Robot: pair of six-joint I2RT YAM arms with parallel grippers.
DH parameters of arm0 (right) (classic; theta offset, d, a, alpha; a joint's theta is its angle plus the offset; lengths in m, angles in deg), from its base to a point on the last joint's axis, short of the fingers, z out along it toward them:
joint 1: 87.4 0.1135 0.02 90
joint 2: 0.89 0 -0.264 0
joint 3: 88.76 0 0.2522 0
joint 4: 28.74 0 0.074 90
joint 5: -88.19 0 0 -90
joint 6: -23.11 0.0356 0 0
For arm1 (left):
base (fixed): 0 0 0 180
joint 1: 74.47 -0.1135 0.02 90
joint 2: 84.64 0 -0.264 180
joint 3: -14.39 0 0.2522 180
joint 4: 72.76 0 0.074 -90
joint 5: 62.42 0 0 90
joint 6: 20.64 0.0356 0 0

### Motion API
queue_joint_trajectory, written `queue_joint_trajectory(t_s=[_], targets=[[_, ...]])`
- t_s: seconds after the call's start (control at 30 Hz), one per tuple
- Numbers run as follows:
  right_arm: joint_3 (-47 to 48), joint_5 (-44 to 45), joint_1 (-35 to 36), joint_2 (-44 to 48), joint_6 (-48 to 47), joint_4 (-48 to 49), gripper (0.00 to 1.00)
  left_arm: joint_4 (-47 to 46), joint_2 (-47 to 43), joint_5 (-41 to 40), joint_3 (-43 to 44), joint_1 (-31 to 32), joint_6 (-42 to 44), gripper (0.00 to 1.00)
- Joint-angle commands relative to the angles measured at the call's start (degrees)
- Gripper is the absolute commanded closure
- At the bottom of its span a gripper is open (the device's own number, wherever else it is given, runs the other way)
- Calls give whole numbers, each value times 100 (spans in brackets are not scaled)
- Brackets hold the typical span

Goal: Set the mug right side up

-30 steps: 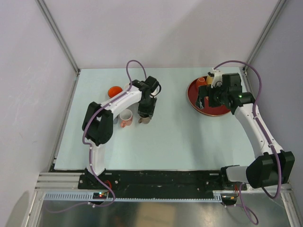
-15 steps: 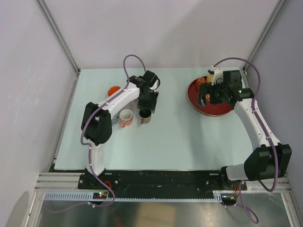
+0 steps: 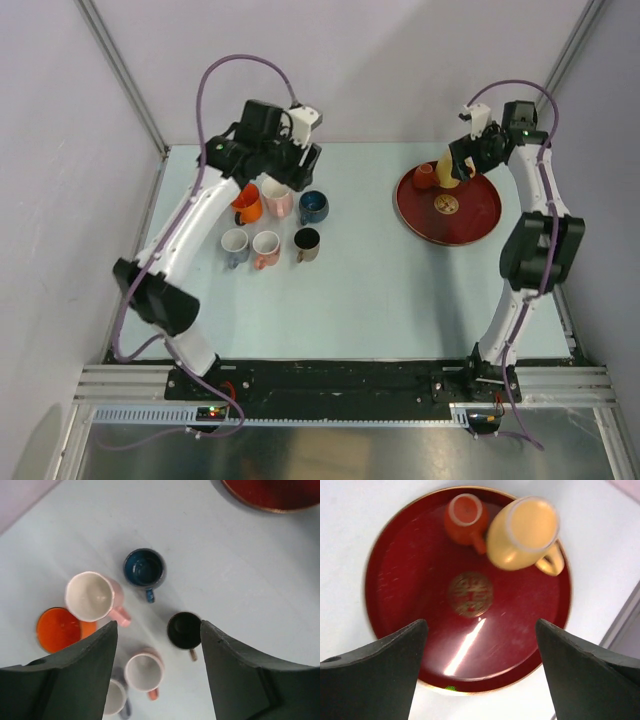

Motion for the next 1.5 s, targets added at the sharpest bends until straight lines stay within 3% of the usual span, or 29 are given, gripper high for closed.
queue_joint_trajectory(t_s=[0.0,0.17,0.37,0.5,0.77,1.0,1.2,1.47], targets=[[1712,-114,-150,-1260,-716,-200,5,43,-990,341,-827,-50,2091,29],[3153,-304,-235,-2637,-1127,-99,1,45,-1699,154,-1876,-52,3064,28],[3298,-564,-184,-3206,-1616,533,1,42,-1961,-266,-2454,-61,3715,27],[3433,-862,-161,-3448,-1443,460,1,32,-1699,-342,-2161,-285,3587,27],[2318,-1275,-147,-2737,-977,-341,10,37,-1265,101,-1803,-468,3140,28],[966,-877,-207,-1635,407,192,8,21,-1154,21,-1735,-471,2728,29],[1539,-422,-182,-1899,757,461,6,-31,-1318,-189,-1924,-577,2758,28],[1802,84,-84,-2531,477,542,16,-44,-1389,-192,-1994,-632,2682,28]])
